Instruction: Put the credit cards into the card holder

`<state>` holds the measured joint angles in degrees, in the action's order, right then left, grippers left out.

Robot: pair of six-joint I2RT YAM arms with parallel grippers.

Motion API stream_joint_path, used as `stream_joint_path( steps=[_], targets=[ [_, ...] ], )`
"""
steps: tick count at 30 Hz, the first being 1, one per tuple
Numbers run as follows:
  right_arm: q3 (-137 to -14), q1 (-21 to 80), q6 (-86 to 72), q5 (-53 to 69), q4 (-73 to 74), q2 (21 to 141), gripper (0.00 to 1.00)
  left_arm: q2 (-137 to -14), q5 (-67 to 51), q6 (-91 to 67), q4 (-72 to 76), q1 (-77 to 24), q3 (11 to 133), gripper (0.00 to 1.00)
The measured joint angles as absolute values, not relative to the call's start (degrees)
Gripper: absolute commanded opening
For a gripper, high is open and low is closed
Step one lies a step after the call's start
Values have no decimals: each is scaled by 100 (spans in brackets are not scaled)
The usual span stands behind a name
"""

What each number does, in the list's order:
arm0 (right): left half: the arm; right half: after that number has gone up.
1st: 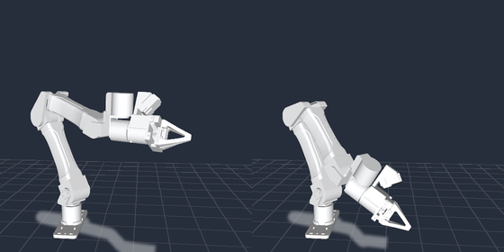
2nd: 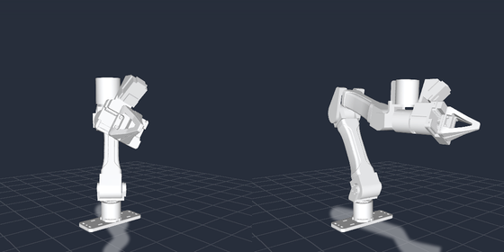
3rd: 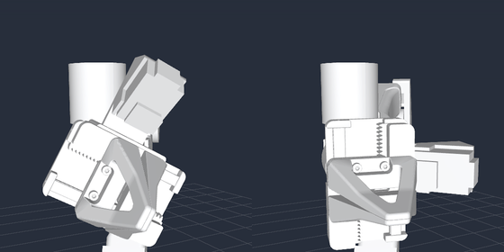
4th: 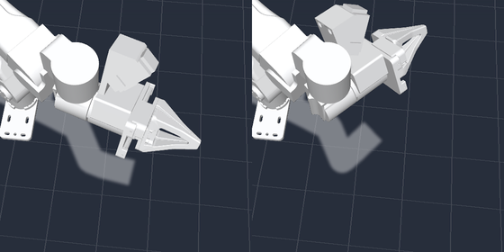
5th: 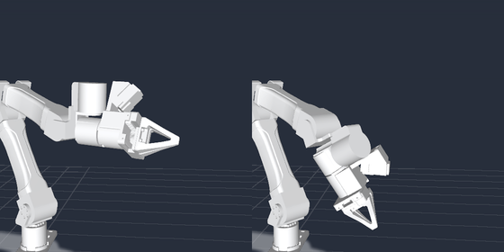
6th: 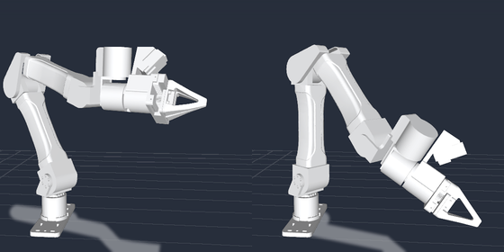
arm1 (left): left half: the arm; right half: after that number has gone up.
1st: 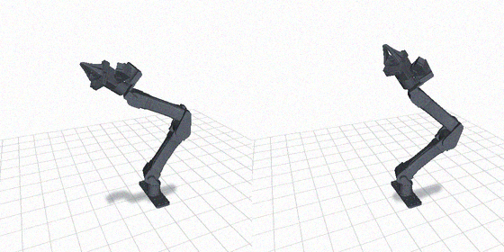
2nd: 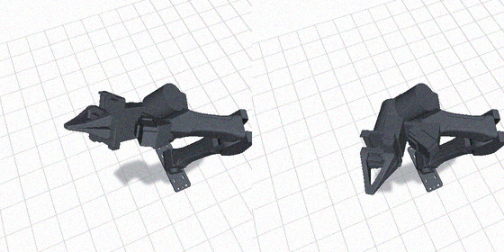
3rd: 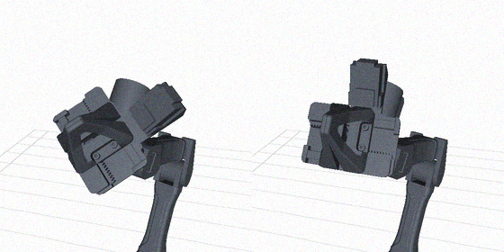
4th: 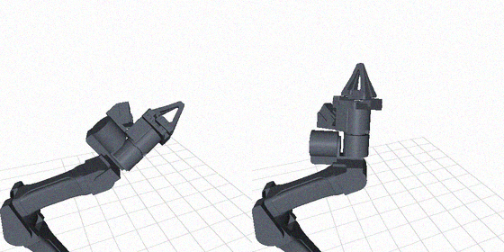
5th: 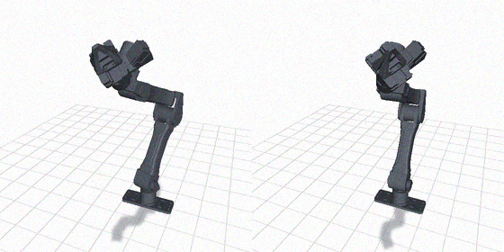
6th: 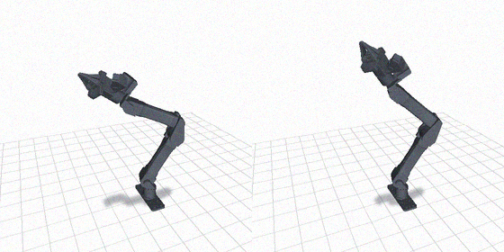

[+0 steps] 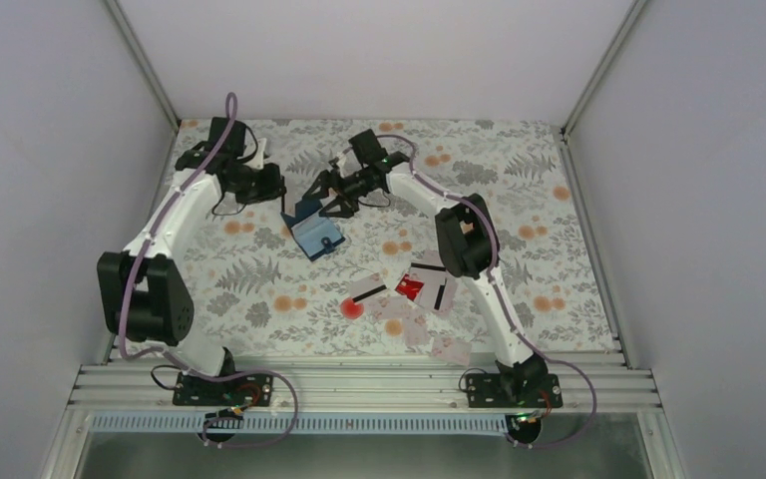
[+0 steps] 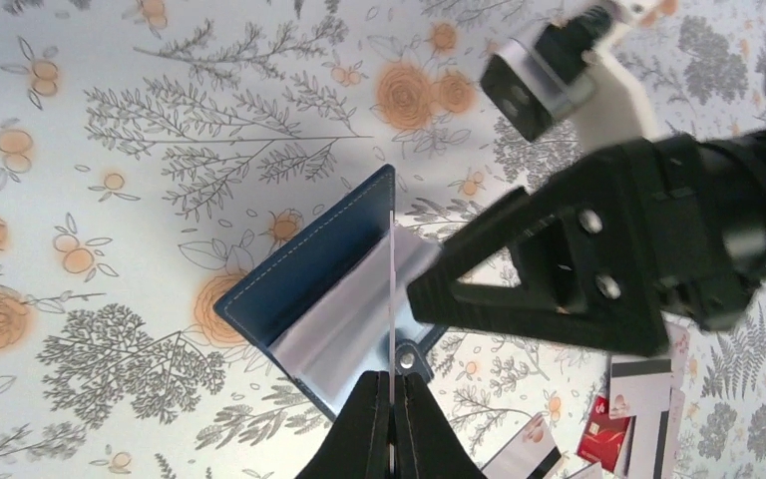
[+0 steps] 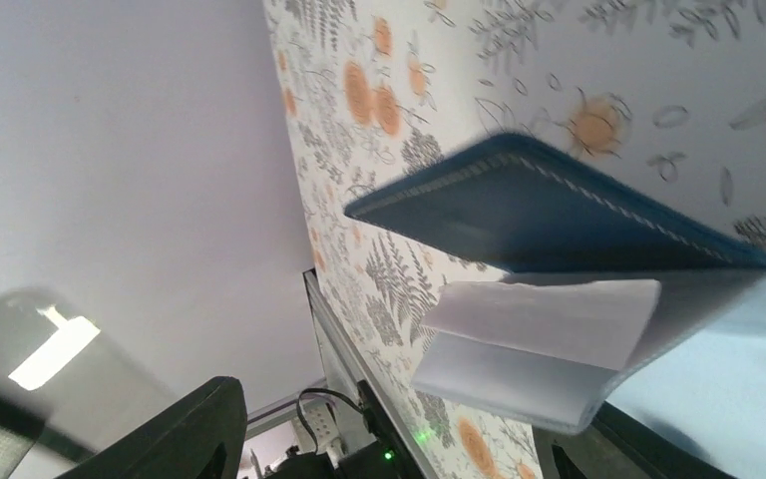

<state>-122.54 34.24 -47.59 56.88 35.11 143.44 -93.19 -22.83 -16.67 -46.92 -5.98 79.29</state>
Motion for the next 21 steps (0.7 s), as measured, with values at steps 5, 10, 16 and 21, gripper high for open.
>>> stream_joint_path(
  steps=[5,10,16,21],
  targets=[
    [-12462,3424,-4869,5811,3212,14545,74,-8698,-2228,-1358,-4770,-598,7795,2],
    [-12781,3424,-5011,5961,3000,15015,74,-8412,-2228,-1041,-4775,-602,7535,2],
    [-13004,3426,-5277,6060,2606,15345,74,-8377,-2257,-792,-4755,-604,7354,2],
    [-13185,3426,-5400,6154,2366,15436,74,-8385,-2250,-714,-4703,-642,7170,3]
  ],
)
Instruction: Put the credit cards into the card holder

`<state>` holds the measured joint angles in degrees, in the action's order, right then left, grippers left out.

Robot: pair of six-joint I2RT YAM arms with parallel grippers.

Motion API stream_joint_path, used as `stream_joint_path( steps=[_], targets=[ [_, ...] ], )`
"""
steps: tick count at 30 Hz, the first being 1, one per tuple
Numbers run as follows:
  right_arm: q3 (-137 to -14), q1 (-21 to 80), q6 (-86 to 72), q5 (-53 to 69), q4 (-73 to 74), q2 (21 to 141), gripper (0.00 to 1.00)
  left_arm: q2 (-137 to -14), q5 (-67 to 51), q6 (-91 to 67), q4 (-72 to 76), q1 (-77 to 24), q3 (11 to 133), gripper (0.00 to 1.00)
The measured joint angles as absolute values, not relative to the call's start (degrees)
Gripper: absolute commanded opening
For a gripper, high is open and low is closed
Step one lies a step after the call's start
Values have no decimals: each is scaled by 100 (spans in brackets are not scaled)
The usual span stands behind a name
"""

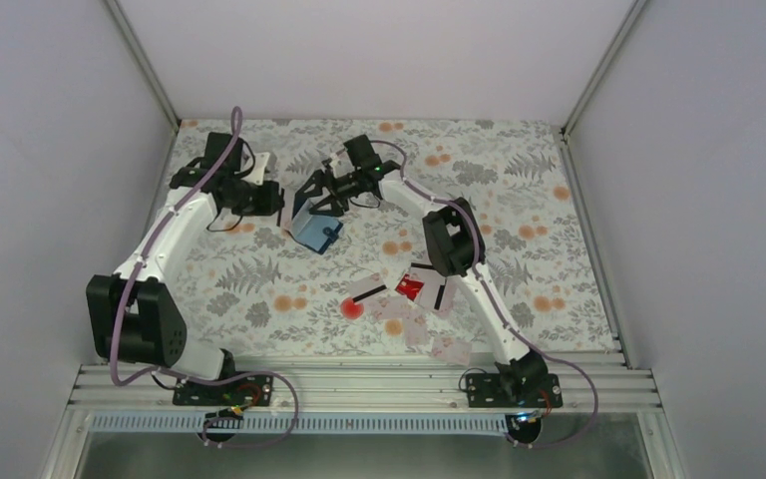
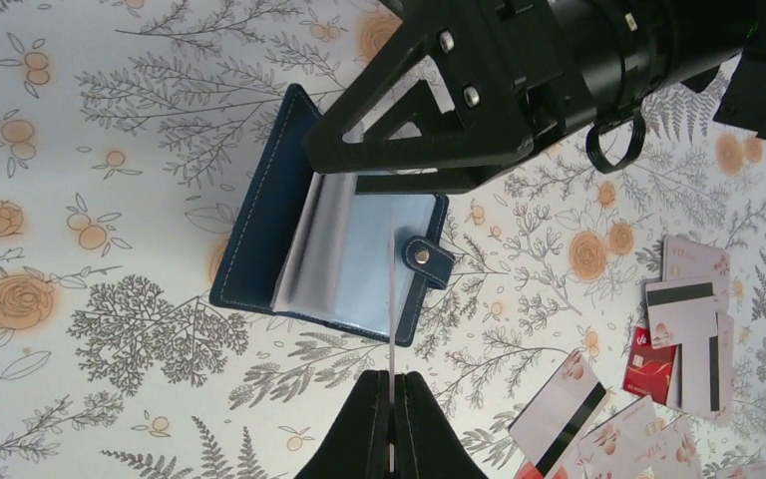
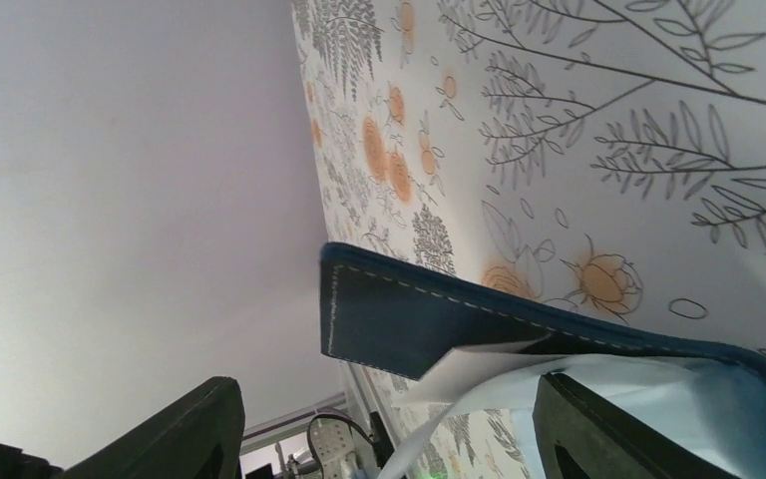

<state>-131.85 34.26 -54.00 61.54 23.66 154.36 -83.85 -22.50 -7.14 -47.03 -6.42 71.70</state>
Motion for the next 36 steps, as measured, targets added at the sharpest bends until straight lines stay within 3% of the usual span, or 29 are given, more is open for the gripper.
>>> stream_joint_path(
  steps=[17,36],
  targets=[
    [-13349,3422,-5424,6469,2073,15826,75,-9043,-1942,-508,-4320,-1249,6995,2],
    [-13349,3393,-5057,6558,2198,15832,75,-10357,-1409,-248,-4169,-1146,7419,2]
  ],
)
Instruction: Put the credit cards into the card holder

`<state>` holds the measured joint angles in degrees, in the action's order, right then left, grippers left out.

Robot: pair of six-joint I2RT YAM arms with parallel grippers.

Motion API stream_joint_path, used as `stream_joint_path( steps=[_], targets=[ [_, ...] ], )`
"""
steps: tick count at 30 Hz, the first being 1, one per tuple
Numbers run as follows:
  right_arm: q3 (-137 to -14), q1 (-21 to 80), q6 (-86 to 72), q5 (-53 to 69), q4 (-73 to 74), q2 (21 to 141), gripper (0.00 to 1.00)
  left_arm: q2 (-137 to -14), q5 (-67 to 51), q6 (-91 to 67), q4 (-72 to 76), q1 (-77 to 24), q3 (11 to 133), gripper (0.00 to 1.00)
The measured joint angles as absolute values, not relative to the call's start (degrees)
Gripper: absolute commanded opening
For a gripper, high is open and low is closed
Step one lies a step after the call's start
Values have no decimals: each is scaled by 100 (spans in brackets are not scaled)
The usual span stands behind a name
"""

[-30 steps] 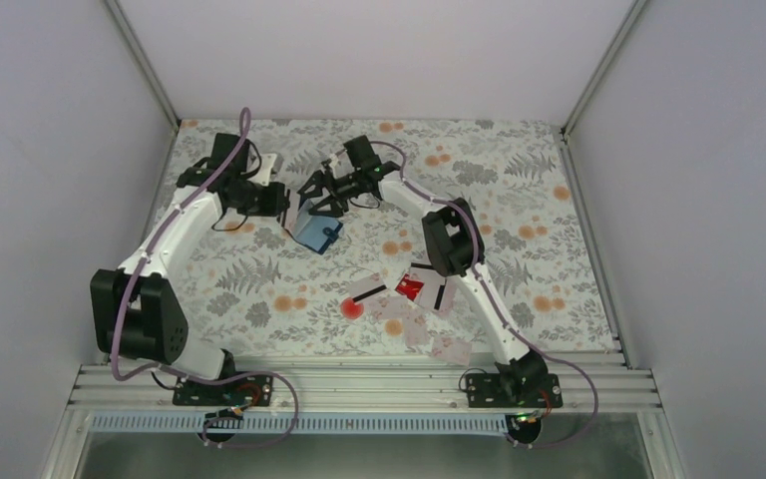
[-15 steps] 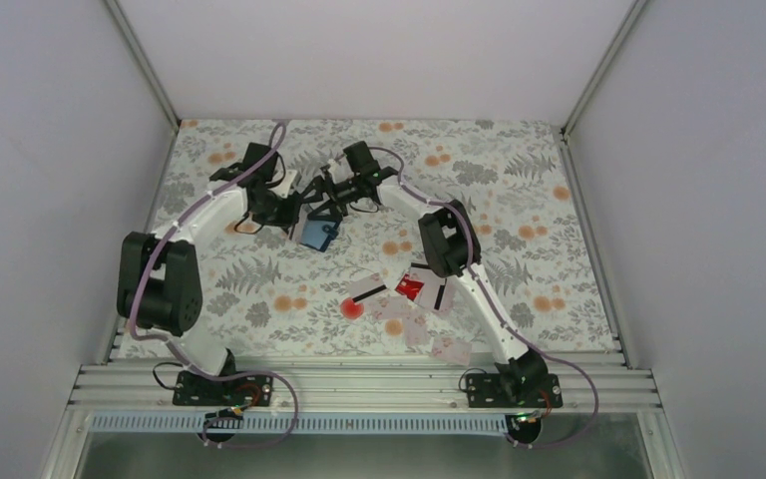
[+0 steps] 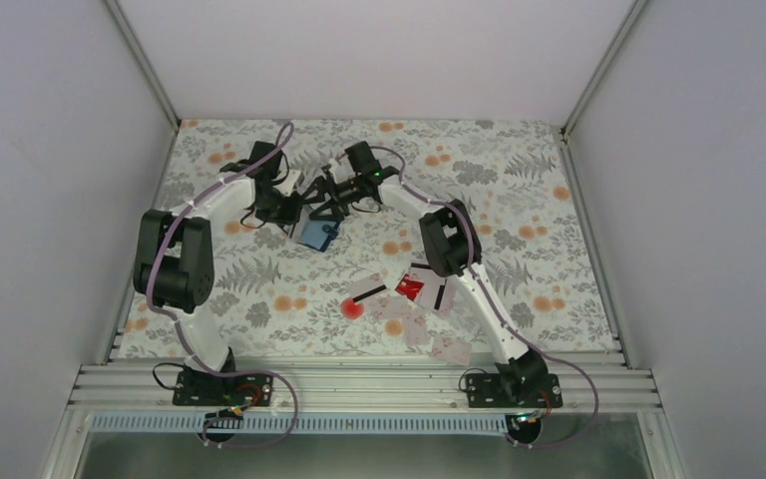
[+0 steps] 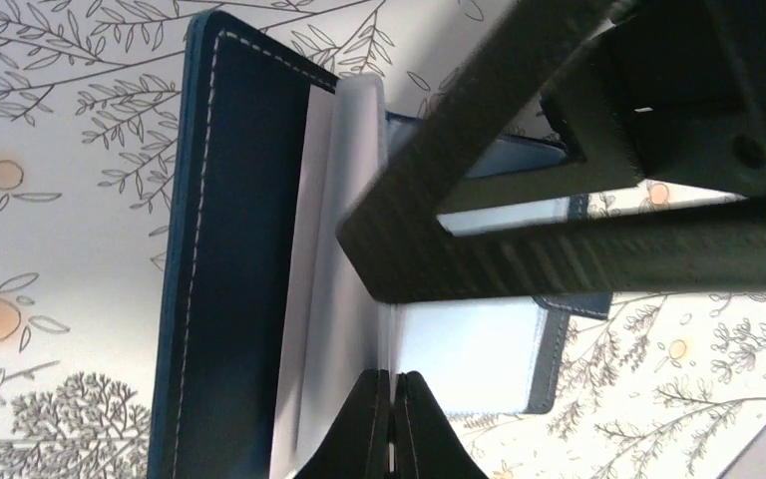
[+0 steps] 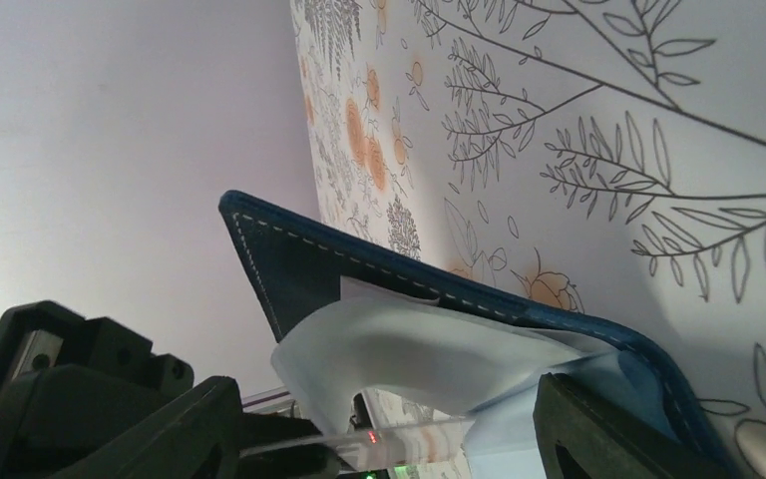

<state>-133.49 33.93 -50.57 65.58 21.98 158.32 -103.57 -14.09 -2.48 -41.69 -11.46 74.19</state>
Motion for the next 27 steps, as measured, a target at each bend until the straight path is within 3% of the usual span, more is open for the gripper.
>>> stream_joint_path(
  steps=[27],
  targets=[
    [-13187,3192,-4401,6591,2877,15642,75,-10698,-2023,-152,-3004,-690,7153,2]
  ],
)
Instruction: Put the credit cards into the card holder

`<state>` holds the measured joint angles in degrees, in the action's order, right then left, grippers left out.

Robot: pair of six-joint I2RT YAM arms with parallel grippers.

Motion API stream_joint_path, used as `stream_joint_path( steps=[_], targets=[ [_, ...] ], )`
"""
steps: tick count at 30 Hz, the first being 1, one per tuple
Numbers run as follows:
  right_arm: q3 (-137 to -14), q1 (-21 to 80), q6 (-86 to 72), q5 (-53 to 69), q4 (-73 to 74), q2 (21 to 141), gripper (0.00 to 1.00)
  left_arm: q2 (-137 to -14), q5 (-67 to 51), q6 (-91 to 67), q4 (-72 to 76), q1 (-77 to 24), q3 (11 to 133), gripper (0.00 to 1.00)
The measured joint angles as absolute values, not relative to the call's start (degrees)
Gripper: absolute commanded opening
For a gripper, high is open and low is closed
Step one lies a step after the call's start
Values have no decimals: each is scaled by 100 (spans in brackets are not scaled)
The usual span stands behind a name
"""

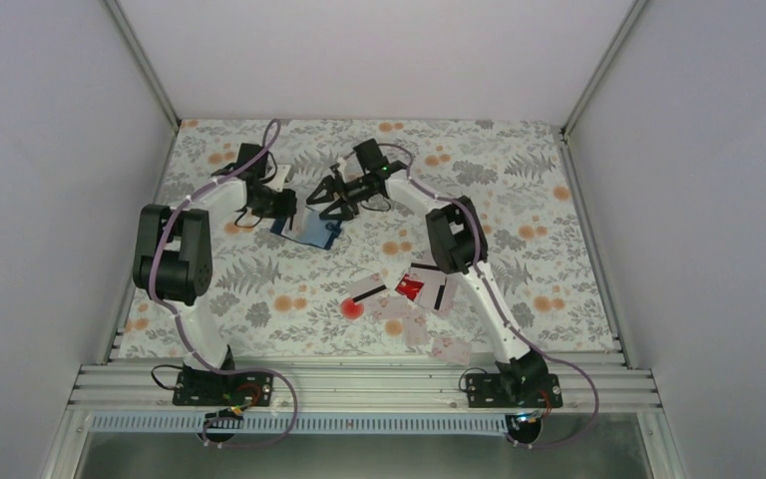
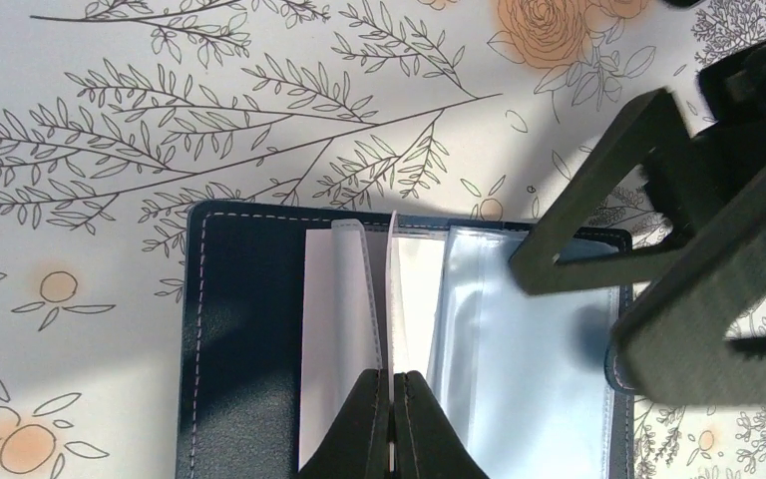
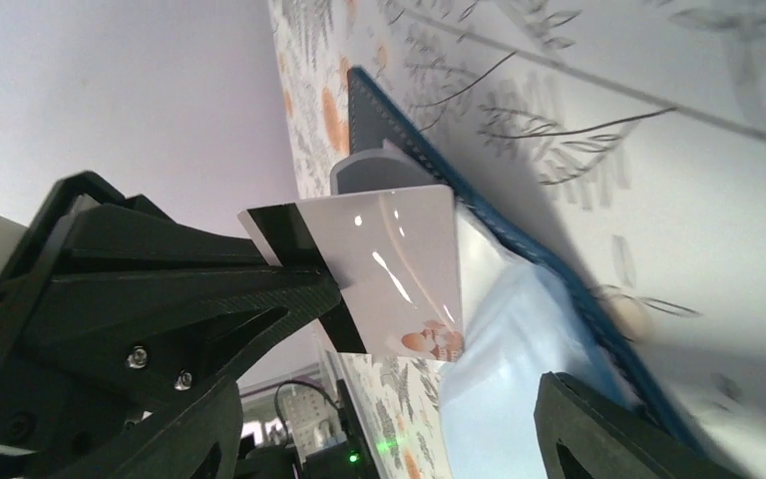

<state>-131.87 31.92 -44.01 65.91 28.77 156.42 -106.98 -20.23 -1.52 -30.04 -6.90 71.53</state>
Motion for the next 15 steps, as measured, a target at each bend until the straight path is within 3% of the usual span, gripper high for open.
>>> stream_joint_path(
  steps=[6,15],
  targets=[
    [-12895,2987,-4032,6095,3387,15209,75,-10698,-2045,-287,-2956,-692,7105,2],
    [-11360,2921,-3492,5446,3769,13694,75,-10606,-2147,-622,-2781,-687,6759,2]
  ],
)
